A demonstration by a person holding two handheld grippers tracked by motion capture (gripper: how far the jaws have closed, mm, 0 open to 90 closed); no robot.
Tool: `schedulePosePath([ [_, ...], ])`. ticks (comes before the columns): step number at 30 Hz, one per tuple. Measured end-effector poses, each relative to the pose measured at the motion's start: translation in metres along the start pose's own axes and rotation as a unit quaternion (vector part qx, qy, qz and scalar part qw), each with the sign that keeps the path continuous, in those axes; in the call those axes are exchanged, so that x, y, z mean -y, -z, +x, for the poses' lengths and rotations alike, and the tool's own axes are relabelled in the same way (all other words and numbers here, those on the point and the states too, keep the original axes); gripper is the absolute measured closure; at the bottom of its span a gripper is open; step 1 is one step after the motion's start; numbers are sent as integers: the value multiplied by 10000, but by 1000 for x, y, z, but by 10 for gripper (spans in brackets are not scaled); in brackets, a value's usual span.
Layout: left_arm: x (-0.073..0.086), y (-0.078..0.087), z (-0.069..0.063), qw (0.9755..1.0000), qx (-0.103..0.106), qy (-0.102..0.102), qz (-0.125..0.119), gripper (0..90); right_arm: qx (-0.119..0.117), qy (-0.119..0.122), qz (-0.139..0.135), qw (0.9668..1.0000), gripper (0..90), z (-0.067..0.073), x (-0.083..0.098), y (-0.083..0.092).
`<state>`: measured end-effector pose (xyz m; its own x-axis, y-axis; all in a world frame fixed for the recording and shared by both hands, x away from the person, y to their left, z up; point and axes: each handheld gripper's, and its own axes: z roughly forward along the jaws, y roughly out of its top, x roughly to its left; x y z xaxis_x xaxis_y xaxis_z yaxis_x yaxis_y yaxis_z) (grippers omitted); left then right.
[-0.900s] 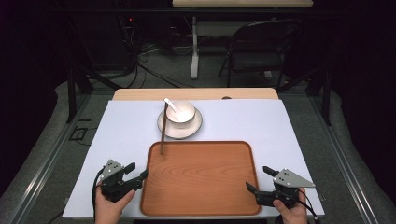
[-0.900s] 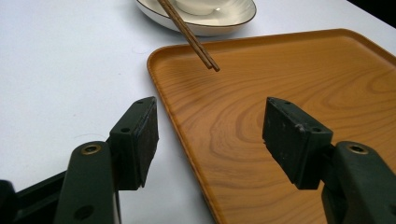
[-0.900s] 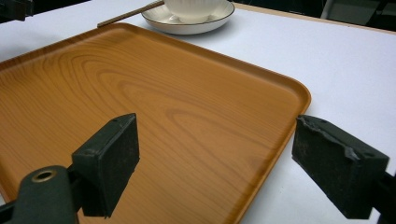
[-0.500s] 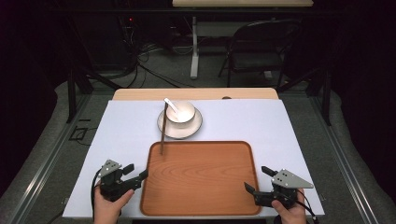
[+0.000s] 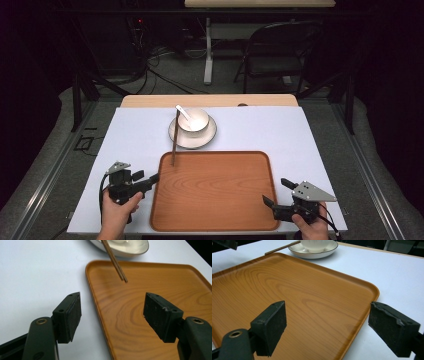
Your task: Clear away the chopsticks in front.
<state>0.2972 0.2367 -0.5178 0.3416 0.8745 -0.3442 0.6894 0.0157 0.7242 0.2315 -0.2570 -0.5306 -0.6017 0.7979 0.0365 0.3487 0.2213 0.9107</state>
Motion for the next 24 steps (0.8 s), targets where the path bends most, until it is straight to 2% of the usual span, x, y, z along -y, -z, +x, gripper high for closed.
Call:
schedulePosePath([
  [4,-19,-2,2,10000,-5,48,13,312,-30,-47,9,10000,146,-1,0,0],
  [5,-19,-2,2,10000,-5,48,13,312,-32,-67,2,10000,146,-1,0,0],
  [6,-28,-5,3,9999,36,137,47,317,-31,-56,-7,10000,146,-2,0,0],
  [7,-28,-5,3,9999,36,137,47,318,-31,-56,-7,10000,146,-2,0,0],
  [10,-44,-14,6,9990,140,375,173,332,-42,-76,-10,10000,146,-2,0,0],
  [12,-49,-16,7,9987,162,440,190,334,-40,-91,-11,9999,146,-2,1,0],
  [15,-65,-23,10,9981,130,543,255,345,-55,-125,-21,9999,146,-3,1,0],
  [17,-69,-24,11,9978,119,597,269,353,-57,-139,-20,9999,146,-3,1,0],
  [18,-76,-28,13,9968,119,716,334,356,-59,-131,-22,9999,146,-3,1,1],
  [19,-76,-28,13,9968,119,716,334,355,-59,-131,-22,9999,146,-3,1,1],
  [24,-96,-37,17,9956,45,774,523,377,-76,-137,-20,9999,146,-3,0,0],
])
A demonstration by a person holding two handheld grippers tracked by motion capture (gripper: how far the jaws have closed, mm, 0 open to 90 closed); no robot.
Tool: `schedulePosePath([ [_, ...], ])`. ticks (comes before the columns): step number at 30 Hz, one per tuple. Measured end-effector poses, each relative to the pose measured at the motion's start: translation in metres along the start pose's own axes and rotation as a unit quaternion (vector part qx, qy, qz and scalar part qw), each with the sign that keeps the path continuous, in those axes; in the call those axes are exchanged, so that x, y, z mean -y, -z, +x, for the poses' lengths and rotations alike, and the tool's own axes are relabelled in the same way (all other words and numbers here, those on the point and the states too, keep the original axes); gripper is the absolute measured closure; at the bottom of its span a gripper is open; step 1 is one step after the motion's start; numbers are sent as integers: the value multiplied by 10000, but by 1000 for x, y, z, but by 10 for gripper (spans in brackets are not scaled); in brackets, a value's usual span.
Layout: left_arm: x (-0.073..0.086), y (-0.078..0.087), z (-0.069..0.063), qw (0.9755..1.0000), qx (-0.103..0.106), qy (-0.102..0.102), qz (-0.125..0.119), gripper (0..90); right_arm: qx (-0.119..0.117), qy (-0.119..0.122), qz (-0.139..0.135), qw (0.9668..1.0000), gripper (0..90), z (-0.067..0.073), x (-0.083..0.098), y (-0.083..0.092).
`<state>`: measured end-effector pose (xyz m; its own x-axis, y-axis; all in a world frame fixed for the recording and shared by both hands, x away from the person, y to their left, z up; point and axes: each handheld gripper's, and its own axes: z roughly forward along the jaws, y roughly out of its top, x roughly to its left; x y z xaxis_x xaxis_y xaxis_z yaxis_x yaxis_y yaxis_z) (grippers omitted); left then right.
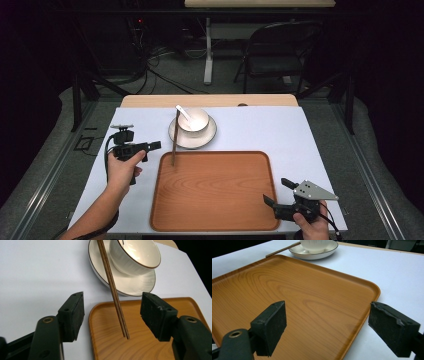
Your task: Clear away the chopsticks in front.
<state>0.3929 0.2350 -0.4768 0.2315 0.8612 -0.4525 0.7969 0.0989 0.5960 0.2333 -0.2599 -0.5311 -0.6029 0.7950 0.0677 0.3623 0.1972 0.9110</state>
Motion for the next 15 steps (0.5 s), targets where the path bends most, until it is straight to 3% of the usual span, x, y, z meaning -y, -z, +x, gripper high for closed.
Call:
schedulePosePath([
  [11,-36,-16,1,9992,-260,174,242,391,-20,-21,1,10000,146,-1,0,0],
  [15,-43,-23,1,9988,-303,148,353,413,-22,-22,-5,10000,146,0,0,0],
])
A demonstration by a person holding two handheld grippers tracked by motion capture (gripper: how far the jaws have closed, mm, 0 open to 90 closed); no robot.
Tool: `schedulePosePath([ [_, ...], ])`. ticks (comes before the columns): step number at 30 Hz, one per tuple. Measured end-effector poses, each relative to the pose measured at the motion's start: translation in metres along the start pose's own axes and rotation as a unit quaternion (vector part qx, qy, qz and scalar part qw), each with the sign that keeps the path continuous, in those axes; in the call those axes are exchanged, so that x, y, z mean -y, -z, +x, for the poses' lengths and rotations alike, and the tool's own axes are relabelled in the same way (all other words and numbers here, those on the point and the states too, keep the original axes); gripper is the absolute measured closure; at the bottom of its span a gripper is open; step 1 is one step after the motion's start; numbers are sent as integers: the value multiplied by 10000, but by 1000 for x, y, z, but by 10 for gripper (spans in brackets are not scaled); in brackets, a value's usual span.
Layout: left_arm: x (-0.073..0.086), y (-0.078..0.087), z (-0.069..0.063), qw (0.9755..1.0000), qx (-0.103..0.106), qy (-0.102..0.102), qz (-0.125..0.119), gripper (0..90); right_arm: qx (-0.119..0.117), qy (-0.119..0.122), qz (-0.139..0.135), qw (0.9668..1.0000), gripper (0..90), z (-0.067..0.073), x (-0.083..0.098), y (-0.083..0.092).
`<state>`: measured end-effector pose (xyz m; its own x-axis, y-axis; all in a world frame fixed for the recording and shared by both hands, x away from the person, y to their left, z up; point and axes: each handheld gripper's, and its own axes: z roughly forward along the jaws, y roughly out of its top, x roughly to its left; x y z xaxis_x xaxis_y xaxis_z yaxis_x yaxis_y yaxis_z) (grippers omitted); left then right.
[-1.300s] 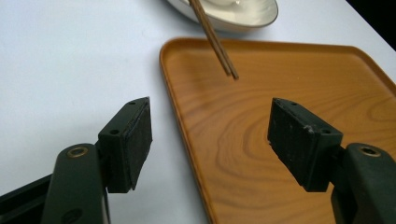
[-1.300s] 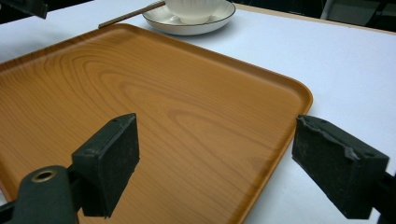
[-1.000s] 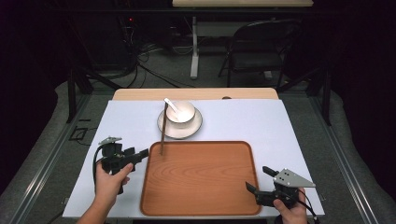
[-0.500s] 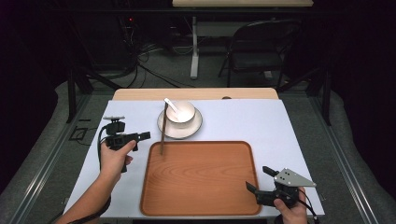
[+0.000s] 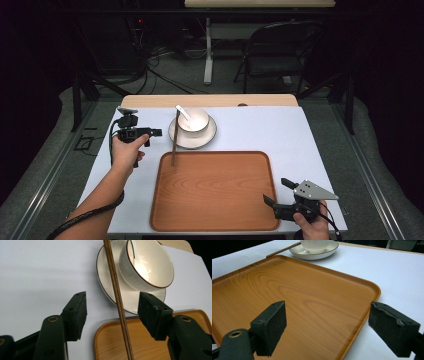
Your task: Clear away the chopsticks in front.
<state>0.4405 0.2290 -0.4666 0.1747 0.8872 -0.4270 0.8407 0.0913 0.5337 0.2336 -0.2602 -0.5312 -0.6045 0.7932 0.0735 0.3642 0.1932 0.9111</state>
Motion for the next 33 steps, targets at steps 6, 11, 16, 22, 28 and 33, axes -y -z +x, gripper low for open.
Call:
schedulePosePath([
  [6,-14,-11,-3,9998,-178,-63,100,446,-10,18,-9,10000,146,0,0,0],
  [11,-23,-20,-6,9995,-270,-84,166,460,-8,47,-22,10000,146,0,0,1],
  [16,-30,-32,-8,9987,-463,-69,202,435,-10,84,-48,10000,146,1,0,1],
  [22,-36,-40,-8,9982,-567,-141,165,437,-22,94,-56,9999,146,2,0,1],
  [28,-35,-52,-8,9983,-489,-118,285,537,-21,97,-59,9999,146,1,0,1],
  [33,-32,-63,-11,9981,-414,-225,394,598,-26,80,-68,9999,146,1,1,1],
])
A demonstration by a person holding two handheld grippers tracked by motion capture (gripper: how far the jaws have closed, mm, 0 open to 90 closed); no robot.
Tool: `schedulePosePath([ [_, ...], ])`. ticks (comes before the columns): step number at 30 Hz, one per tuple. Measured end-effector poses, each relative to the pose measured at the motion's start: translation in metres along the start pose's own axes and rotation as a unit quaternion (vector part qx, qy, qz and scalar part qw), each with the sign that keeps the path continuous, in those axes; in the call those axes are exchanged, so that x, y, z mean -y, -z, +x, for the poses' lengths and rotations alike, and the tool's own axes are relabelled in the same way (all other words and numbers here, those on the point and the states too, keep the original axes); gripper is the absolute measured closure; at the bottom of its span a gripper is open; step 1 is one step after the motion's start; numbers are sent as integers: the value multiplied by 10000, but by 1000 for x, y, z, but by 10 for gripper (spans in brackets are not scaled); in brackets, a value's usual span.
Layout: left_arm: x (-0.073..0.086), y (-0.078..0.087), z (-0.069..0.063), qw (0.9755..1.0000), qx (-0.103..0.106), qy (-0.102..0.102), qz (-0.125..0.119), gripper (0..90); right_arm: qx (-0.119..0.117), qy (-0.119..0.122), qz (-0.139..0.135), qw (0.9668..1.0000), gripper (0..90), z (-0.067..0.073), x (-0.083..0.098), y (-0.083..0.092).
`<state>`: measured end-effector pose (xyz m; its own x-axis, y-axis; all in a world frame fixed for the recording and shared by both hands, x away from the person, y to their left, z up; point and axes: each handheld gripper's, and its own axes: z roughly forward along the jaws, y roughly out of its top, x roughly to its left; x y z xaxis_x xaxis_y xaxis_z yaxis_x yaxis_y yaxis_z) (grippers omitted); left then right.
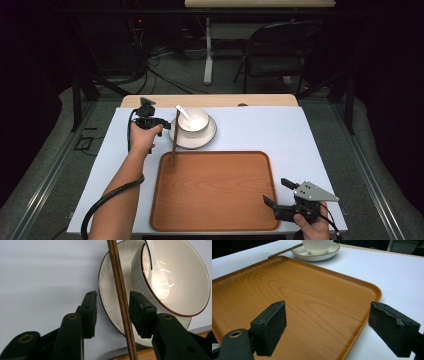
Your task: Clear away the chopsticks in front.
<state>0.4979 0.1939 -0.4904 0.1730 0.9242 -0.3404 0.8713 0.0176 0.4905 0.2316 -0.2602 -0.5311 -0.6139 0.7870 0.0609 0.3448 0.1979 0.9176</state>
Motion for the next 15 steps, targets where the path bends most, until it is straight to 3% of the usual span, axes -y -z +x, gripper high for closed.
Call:
schedulePosePath([
  [8,1,-11,-6,9998,59,-71,182,713,-14,18,-19,10000,146,0,0,1],
  [15,2,-19,-8,9996,78,31,275,783,-7,14,-33,10000,146,0,0,1],
])
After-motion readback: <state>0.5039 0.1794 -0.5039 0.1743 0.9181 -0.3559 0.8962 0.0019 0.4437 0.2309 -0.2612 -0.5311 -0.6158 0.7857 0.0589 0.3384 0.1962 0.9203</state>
